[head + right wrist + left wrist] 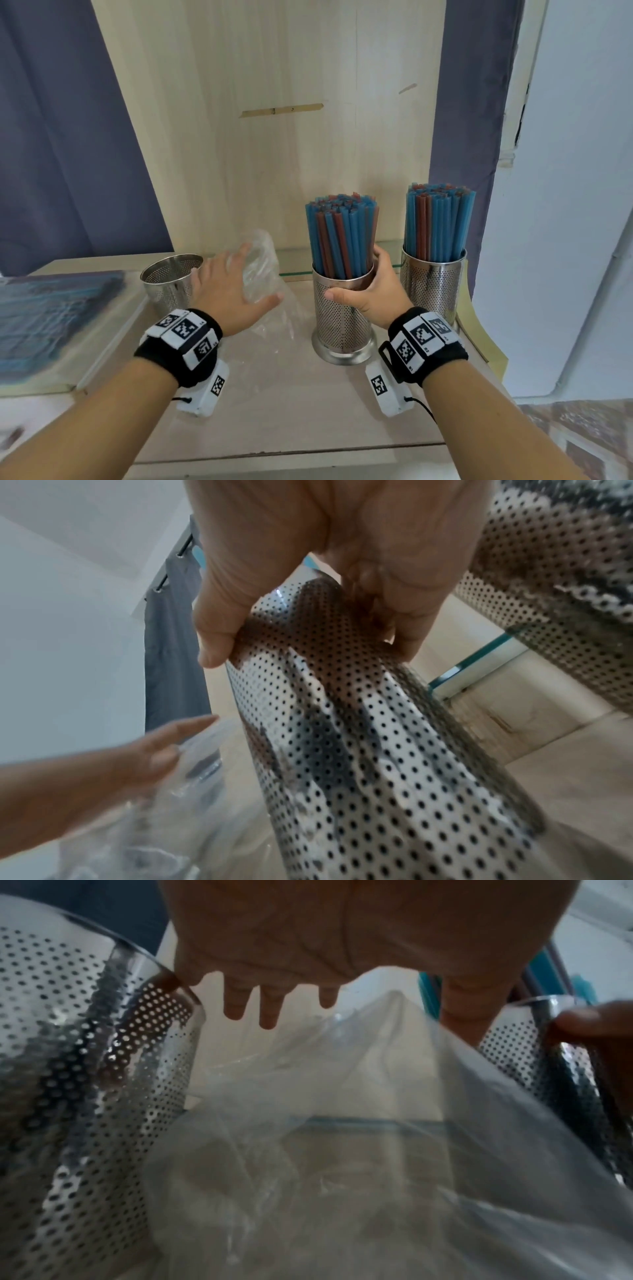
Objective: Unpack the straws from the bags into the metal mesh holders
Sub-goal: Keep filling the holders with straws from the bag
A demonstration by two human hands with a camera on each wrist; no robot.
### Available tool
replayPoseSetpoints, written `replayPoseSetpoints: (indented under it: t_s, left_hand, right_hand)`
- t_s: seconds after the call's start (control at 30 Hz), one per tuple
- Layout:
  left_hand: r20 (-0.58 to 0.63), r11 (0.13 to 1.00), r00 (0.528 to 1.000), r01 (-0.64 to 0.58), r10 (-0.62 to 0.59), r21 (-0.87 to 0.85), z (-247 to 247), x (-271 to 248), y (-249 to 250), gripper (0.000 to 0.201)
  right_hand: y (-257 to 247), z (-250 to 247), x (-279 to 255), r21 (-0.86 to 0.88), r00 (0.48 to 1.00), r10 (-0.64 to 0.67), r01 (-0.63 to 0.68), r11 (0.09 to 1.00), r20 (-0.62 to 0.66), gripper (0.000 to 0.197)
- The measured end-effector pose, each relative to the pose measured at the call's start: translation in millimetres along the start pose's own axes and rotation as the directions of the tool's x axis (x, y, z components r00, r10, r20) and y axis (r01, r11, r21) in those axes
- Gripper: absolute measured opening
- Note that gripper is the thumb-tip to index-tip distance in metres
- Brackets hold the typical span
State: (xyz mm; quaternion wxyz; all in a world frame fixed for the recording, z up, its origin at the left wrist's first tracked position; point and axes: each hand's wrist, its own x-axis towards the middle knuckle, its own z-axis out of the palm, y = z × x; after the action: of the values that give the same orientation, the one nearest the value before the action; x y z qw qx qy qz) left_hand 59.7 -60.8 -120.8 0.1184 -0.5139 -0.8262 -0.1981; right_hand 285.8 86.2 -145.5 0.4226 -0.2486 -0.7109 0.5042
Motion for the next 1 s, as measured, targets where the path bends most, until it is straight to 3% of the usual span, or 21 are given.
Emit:
replayPoseSetpoints:
  t_s: [0.17,0.4,0.53,0.63,0.7,0.8,0.87,0.9,0.97,1.0]
  left_hand:
    - [0.235,0.999,0.971,0.036,-0.035,-0.001,11,-16,4,0.127]
    - [0.331,0.979,0.942,0.115,-0.053,-0.170,23,-37,11,0.129]
    - [0.392,0.979,0.920,0.093,-0.015,-0.180,32,-42,19,0.137]
    - [0.414,0.975,0.909,0.054,0.041,-0.216,36,-43,29,0.138]
    - [0.422,0.969,0.902,0.019,0.089,-0.245,38,-44,35,0.140]
    - [0.416,0.942,0.888,-0.051,0.194,-0.331,35,-48,44,0.138]
    - [0.406,0.920,0.878,-0.090,0.254,-0.380,35,-50,47,0.129]
    - [0.403,0.912,0.874,-0.101,0.272,-0.398,35,-51,47,0.124]
    - [0.387,0.893,0.872,-0.113,0.299,-0.435,38,-52,45,0.115]
    - [0.373,0.881,0.874,-0.118,0.311,-0.457,39,-52,44,0.112]
  right_hand:
    - [-15,-17,-28,-0.129,1.000,0.013,-0.013,0.992,0.004,0.118]
    - [-37,-64,-85,-0.217,1.000,0.017,-0.013,0.976,0.015,0.102]
    - [-31,-90,-108,-0.265,0.988,0.028,-0.067,0.962,-0.150,0.105]
    - [-33,-104,-120,-0.294,0.960,0.031,-0.115,0.949,-0.277,0.095]
    - [-39,-110,-125,-0.308,0.946,0.054,-0.157,0.938,-0.318,0.102]
    - [-46,-103,-134,-0.387,0.925,0.026,-0.184,0.903,-0.379,0.130]
    - [-55,-83,-144,-0.602,0.838,-0.129,-0.266,0.753,-0.531,0.137]
    - [-63,-68,-150,-0.719,0.779,-0.306,-0.250,0.648,-0.546,0.131]
    - [-81,-37,-155,-0.874,0.724,-0.593,-0.030,0.485,-0.354,0.110]
    - [-86,-24,-152,-0.894,0.754,-0.627,0.126,0.431,-0.196,0.101]
